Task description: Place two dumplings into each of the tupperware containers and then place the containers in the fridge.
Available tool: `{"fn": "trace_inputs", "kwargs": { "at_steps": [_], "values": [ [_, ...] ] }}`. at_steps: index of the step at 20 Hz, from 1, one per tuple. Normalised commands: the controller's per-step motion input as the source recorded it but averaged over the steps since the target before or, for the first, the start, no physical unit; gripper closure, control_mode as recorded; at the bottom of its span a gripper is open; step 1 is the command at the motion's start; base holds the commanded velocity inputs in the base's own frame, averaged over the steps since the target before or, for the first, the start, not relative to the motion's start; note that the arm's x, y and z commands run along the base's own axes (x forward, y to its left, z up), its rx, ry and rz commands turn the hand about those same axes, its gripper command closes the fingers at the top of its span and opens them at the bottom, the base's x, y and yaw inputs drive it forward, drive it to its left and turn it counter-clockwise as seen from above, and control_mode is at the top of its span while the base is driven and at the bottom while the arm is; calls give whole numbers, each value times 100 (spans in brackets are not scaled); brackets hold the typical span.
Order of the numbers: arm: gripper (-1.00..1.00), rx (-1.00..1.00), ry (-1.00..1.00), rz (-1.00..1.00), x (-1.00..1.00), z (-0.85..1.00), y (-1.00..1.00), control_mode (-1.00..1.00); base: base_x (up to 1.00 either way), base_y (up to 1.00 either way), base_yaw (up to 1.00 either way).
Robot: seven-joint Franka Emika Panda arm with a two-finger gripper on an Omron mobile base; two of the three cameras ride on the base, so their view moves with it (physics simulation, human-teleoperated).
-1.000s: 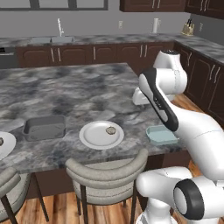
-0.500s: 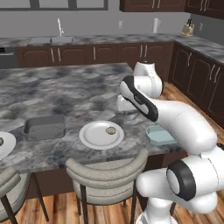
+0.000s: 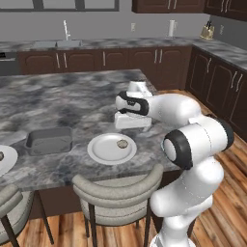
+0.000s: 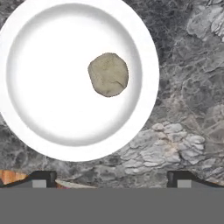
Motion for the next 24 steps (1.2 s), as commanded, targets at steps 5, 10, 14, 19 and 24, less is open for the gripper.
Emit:
{"fn": "trace_inputs", "kwargs": {
  "at_steps": [5, 10, 14, 19, 24],
  "values": [
    [-100, -3, 3, 1, 27, -72, 34, -100, 0, 0, 0],
    [-100, 0, -11, 0, 23, -70, 3, -100, 0, 0, 0],
    [-100, 0, -17, 0, 6, -54, 0, -100, 0, 0, 0],
    [-100, 1, -20, 0, 9, -18, 0, -100, 0, 0, 0],
    [-100, 1, -17, 0, 26, -13, 0, -100, 0, 0, 0]
  ]
}}
